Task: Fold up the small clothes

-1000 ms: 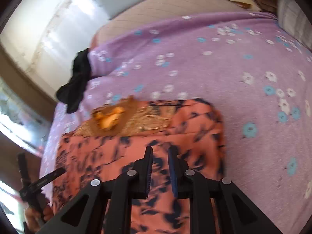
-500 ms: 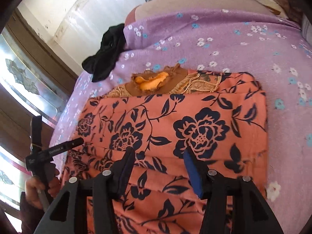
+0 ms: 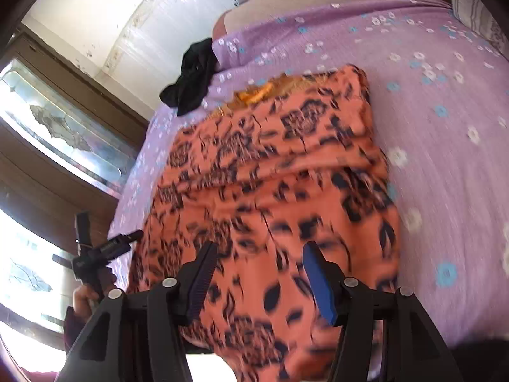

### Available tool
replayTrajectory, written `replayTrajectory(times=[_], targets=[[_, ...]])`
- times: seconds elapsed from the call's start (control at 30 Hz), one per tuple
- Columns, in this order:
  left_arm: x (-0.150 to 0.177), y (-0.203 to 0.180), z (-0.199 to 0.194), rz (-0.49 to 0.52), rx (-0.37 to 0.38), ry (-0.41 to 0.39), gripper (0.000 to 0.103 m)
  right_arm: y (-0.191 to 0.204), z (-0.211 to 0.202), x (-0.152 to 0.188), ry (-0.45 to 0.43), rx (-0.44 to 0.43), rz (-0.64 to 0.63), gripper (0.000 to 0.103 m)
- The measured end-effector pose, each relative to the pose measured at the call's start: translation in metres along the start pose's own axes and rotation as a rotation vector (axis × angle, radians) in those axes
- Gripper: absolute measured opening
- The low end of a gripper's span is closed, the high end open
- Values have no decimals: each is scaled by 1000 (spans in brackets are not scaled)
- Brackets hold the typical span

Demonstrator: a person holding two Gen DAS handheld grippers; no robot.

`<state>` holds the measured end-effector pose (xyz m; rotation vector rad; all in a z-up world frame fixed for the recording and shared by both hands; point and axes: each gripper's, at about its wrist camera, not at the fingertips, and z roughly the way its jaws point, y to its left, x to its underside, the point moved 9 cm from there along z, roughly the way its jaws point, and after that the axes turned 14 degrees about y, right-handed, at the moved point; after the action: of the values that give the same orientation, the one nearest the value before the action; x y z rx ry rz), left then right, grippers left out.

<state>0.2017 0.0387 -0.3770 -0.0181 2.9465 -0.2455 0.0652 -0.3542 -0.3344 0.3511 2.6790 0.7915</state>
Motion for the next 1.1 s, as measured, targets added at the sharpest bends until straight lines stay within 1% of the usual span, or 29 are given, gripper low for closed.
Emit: replayTrajectory(times=[0.07,0.13,0.2,0.27,0.3,0.33,0.37,0.43,0.47,0.5,0.53,0.6,0.63,0.7,0.73,0.8,0.83,0.87,0.93,1.0,1.07,1.1], targets=[[14,6,-3,-27,22,11,99,-9,-1,20,45,25,41,62],[27,10,-4,-50,69,35,98,-22,-1,38,81,50,91,62],[39,9,-3,-46,98,65,91,-36,-1,52,102,78,131,62],[48,10,0,-37,82,98,77,-52,0,60,100,104,171,62],[53,10,3,-40,81,120,74,-59,2,63,104,109,191,62],[57,9,6,-45,88,139,69,-65,5,65,110,111,215,62],[61,9,8,-54,97,160,68,-71,11,67,116,105,237,62],[65,10,8,-61,93,169,68,-74,27,70,136,71,262,63],[67,10,8,-60,89,178,69,-72,31,71,131,71,263,64],[71,11,8,-64,87,190,69,-68,32,71,116,94,244,65],[78,14,7,-70,88,203,69,-59,34,71,118,93,208,65],[83,18,7,-85,94,221,69,-36,38,70,149,7,155,65],[86,22,7,-95,100,227,69,-27,39,70,163,-17,136,65],[92,33,3,-125,100,234,69,-21,40,68,167,32,97,65],[93,39,-2,-134,87,219,69,-22,42,67,170,45,93,65],[97,56,-14,-141,33,189,69,-30,47,69,195,44,129,65],[97,61,-17,-142,18,184,70,-35,50,72,204,42,139,65],[100,65,-16,-143,16,195,73,-35,51,73,205,36,131,65],[104,73,-8,-133,13,244,74,-32,52,76,213,50,91,66],[111,65,5,-91,12,288,74,-28,55,78,223,60,61,67],[120,56,11,-66,53,310,74,-22,57,80,215,41,42,67],[123,54,12,-54,56,307,74,-18,58,82,209,26,24,64]])
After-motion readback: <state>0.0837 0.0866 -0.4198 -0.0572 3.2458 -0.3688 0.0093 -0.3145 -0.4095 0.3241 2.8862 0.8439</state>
